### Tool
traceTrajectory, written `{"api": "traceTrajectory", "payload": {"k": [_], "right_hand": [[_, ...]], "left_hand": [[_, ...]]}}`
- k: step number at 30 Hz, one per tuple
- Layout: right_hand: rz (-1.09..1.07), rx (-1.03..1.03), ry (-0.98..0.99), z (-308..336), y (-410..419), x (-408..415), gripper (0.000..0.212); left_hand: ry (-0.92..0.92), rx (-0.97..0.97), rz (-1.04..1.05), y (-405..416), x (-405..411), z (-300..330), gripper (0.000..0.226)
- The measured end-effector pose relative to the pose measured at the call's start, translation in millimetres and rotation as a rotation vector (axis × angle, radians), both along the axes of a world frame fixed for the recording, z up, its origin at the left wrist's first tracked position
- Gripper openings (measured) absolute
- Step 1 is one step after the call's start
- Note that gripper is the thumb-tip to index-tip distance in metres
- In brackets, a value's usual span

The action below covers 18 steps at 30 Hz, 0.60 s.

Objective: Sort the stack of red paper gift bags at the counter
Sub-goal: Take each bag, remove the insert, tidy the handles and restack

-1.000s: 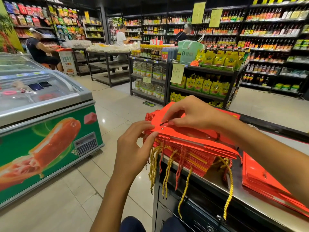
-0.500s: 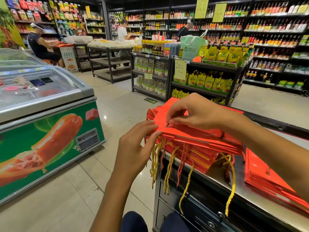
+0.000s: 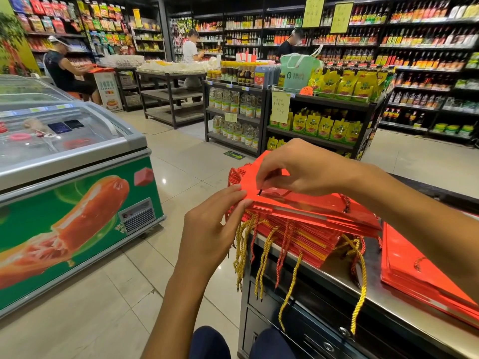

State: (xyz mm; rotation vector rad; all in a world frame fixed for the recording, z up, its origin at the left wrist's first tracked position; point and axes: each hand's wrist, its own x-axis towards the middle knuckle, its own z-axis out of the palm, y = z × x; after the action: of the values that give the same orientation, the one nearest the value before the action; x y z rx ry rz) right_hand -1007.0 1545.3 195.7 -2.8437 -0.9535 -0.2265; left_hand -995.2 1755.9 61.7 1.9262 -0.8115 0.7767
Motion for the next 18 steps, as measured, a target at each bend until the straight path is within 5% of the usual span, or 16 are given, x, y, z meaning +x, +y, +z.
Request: {"api": "traceTrajectory", "payload": {"k": [12, 18], "right_hand": [[-0.027, 0.028, 0.031, 2.5, 10.6, -15.4, 0.032], [-0.059, 0.153, 0.028, -0.9, 5.2, -19.1, 0.043]], "left_hand": [[-0.06, -0.196, 0.072, -12.3, -4.5, 7.6, 0.023], [0.084, -0.348, 0.125, -26.5, -16.3, 23.3, 0.025]]}}
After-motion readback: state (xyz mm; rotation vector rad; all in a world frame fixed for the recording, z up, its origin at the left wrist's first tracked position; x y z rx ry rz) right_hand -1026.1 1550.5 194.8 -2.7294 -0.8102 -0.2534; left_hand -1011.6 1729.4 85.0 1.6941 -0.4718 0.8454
